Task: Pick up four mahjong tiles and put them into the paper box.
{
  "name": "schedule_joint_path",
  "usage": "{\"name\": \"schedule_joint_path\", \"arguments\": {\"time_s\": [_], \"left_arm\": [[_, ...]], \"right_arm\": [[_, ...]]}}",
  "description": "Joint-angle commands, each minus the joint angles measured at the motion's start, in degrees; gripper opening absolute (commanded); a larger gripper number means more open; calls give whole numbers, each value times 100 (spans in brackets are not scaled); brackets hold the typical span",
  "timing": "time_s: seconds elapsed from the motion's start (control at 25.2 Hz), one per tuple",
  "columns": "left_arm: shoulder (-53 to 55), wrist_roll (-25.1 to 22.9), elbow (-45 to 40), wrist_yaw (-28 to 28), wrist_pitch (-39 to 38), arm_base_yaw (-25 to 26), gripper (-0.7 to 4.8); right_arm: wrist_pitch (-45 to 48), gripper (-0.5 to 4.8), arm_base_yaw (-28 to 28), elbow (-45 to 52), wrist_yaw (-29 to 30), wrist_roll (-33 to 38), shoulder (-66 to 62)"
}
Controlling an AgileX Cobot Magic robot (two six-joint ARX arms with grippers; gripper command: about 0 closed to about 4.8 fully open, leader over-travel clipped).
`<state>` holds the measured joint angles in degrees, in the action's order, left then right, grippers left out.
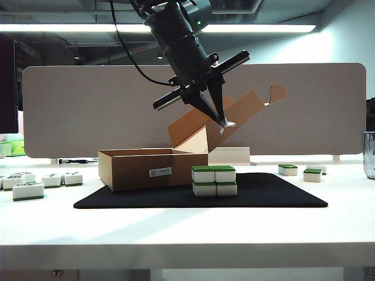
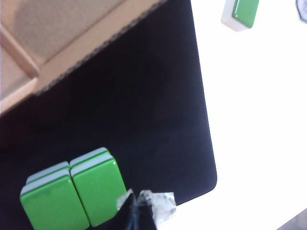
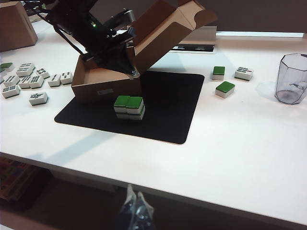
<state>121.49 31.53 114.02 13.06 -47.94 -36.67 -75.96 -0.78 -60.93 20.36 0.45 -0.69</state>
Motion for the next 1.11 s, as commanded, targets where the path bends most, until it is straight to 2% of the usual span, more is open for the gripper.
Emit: {"name": "schedule_joint_path", "arguments": {"time_s": [0.04,0.12,0.16,0.2,0.28,0.48,0.59,0.67,0.79,0.87,0.95,0.99,1.11], "left_arm": [[-39,68,20,-33,-129,-28,111],[-39,68,20,-37,-127,-37,288],[-39,68,22,-37,-127,-39,348],[-39,68,20,-37,-131,-42,382],[-37,61,20,-44,-166,-76,382],[-4,-555,20,-894,-459,-332,382],[39,-601,0,-1484,-619,-444,382],[101,-378,-4,-1703,-756,-472,382],[162,232,-4,-1679,-874,-518,382],[188,431,-4,-1672,-870,-520,383],[221,501,-4,-1674,-826,-546,425],[249,498,-4,-1674,-787,-546,479],[315,511,-4,-1690,-807,-538,479]], "right_arm": [[72,-1,-2,-13,-9,-7,70],[76,-1,-2,-13,-9,-7,70],[74,-1,-2,-13,-7,-7,70],[74,-1,-2,-13,-7,-7,70],[74,-1,0,-13,-7,-7,70],[74,-1,-2,-13,-4,-7,70],[74,-1,2,-13,-7,-7,70],[72,-1,2,-13,-4,-7,70],[70,-1,2,-13,-4,-7,70],[70,-1,2,-13,0,-7,70],[72,-1,0,-13,-2,-7,70],[72,-1,0,-13,-4,-7,70],[68,-1,0,-13,0,-7,70]]}}
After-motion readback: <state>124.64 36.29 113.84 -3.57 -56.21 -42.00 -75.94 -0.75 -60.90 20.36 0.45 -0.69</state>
